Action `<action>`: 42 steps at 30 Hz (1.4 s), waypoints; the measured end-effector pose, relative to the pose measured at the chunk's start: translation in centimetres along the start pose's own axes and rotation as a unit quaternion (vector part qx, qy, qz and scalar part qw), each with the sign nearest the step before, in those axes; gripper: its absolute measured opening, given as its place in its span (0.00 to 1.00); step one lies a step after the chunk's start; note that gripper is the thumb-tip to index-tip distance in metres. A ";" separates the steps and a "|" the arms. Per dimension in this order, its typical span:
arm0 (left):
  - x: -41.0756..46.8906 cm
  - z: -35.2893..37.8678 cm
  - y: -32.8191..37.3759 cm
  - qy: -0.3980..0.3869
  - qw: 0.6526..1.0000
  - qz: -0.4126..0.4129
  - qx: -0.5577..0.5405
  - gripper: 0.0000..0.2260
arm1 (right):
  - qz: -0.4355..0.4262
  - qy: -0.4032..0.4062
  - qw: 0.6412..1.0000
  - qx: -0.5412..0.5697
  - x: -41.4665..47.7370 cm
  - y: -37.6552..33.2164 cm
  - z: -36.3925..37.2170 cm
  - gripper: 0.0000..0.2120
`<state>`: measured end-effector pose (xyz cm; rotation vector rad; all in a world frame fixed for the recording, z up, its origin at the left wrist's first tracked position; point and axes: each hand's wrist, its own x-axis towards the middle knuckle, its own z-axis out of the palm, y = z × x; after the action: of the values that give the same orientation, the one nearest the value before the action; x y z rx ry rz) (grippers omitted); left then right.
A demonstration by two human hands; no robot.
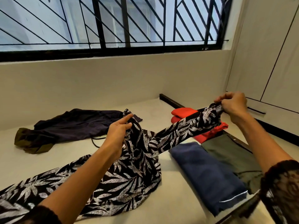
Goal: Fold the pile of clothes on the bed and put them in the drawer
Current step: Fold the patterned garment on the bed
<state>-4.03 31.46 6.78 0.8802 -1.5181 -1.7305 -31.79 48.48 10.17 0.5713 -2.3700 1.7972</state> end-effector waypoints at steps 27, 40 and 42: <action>-0.8 0.3 8.7 -0.014 0.991 0.129 0.004 0.17 | 0.001 -0.006 0.995 0.103 -0.4 -0.3 4.7 0.12; -3.3 3.2 10.0 -0.066 0.983 0.171 0.030 0.19 | 0.170 -0.107 0.980 -0.008 -1.7 -1.1 0.7 0.07; -3.7 4.3 9.0 -0.089 0.985 0.147 0.031 0.20 | 0.196 -0.129 0.971 0.033 -3.1 -1.2 1.0 0.11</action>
<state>-5.06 35.96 16.37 0.5098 -1.7297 -1.5839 -28.39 47.92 9.98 0.3823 -2.7671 2.0764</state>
